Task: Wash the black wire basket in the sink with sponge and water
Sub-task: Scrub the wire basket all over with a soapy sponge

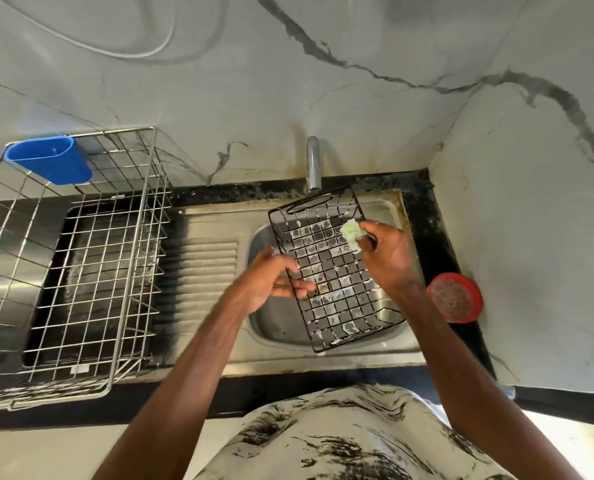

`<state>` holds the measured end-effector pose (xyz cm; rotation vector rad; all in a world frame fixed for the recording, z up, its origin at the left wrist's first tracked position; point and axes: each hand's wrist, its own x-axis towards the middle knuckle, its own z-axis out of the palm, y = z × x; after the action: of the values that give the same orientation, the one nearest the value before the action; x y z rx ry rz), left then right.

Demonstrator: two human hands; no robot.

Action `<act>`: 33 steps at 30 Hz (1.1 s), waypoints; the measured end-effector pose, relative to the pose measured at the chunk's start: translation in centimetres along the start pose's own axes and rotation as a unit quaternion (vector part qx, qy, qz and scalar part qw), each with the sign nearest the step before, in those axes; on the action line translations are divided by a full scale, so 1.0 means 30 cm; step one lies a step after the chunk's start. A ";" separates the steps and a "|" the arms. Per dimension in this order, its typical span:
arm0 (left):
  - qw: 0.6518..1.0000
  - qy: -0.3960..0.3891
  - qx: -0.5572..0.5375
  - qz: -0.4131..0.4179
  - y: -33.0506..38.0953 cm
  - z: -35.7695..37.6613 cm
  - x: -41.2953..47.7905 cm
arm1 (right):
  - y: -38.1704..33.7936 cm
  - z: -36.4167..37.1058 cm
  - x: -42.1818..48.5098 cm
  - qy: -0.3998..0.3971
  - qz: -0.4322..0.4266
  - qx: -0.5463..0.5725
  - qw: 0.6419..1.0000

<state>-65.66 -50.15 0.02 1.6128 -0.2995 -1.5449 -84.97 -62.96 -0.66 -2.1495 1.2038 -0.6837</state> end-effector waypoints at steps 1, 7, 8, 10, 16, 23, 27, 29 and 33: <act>1.000 -0.006 -0.007 -0.024 0.014 -0.012 -0.008 | -0.007 -0.016 0.001 -0.010 -0.013 -0.003 1.000; 0.991 -0.033 0.088 -0.096 0.062 -0.067 0.011 | -0.012 -0.052 0.022 -0.048 -0.044 0.030 0.997; 0.990 -0.026 0.109 -0.088 0.060 -0.070 0.019 | -0.009 -0.054 0.026 -0.051 -0.046 0.036 0.997; 0.990 -0.006 0.128 -0.063 0.055 -0.074 0.028 | -0.008 -0.059 0.032 -0.050 -0.058 0.052 0.996; 0.999 0.044 0.008 -0.021 0.018 -0.064 0.041 | 0.014 -0.043 0.020 -0.059 -0.057 0.080 0.993; 0.996 0.067 -0.050 0.015 -0.029 -0.040 0.042 | 0.026 -0.062 0.022 -0.055 -0.059 0.047 0.996; 0.998 0.055 -0.027 0.012 -0.027 -0.018 0.039 | 0.018 -0.040 0.002 -0.020 -0.102 0.038 0.994; 0.998 0.049 -0.030 0.008 -0.029 -0.017 0.038 | 0.021 -0.042 -0.005 -0.006 -0.112 0.028 0.993; 1.000 -0.005 0.025 -0.005 -0.038 -0.071 0.048 | 0.028 -0.061 0.006 -0.030 -0.137 0.040 0.989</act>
<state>-63.87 -49.58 -2.09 1.6479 -0.3372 -1.5642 -86.59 -63.88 0.07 -2.2723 0.8423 -0.7640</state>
